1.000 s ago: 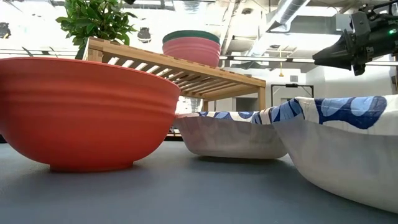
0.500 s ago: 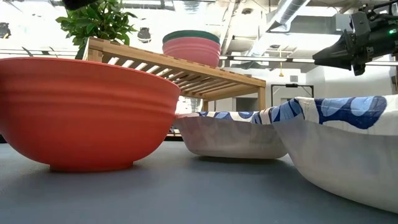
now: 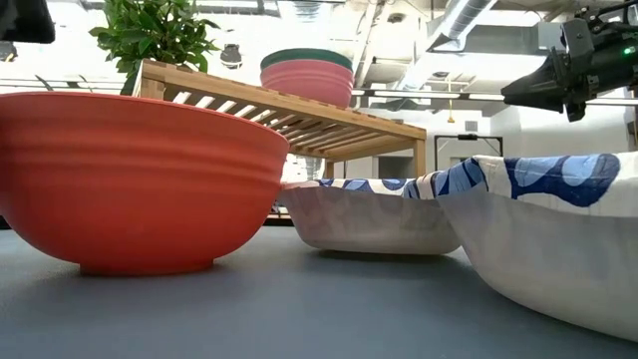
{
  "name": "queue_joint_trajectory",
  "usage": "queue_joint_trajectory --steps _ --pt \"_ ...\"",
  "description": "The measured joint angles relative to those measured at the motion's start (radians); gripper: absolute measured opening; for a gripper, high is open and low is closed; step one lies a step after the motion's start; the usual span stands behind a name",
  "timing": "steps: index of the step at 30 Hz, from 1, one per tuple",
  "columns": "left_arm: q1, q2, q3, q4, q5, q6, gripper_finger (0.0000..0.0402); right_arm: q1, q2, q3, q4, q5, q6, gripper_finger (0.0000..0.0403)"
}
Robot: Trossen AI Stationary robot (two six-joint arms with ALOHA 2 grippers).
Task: Place and stack bowls onto a shelf
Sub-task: Stack the blue bowl on top of the green bowl on the shelf
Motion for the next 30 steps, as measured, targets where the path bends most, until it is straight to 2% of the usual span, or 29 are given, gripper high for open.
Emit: queue_joint_trajectory --steps 11,17,30 --pt "-0.001 0.0 0.0 0.0 -0.057 0.001 0.0206 0.0 0.0 0.0 -0.059 0.0 0.016 0.0144" --pt "0.007 0.0 0.0 0.0 -0.093 0.071 0.0206 0.0 0.0 0.0 -0.058 0.0 0.017 0.0144" --pt "0.13 0.0 0.0 -0.022 -0.033 0.179 0.0206 0.0 0.0 0.0 -0.054 0.0 0.01 0.0144"
